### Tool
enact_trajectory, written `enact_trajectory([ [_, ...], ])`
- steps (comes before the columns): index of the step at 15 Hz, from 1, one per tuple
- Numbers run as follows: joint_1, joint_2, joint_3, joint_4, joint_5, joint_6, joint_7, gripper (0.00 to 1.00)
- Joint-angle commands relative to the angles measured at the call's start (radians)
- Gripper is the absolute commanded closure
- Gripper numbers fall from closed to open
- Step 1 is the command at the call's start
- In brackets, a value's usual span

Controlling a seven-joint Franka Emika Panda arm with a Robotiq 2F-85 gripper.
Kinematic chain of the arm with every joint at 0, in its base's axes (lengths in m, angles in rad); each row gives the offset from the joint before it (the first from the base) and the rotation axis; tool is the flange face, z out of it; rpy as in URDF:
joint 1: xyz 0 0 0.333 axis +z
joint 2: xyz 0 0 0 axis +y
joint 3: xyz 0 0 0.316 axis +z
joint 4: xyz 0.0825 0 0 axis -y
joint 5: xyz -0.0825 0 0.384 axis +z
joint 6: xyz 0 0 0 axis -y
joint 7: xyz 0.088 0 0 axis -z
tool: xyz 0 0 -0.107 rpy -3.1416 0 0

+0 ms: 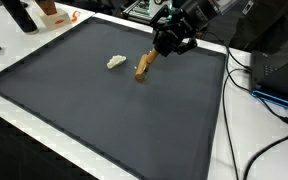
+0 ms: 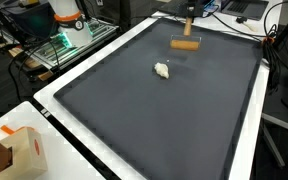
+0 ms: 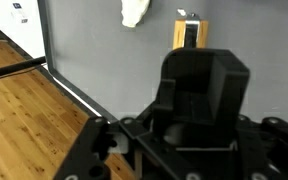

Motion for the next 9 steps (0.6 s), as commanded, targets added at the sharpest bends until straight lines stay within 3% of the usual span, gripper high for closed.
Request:
enact_trajectory([
  [1,-0.017,-0.042,-0.009,-0.038,0.013,0.047,-0.024,0.77],
  [9,-0.077,-0.137,-0.017,-0.124,0.051,0.131,-0.108,0.77],
])
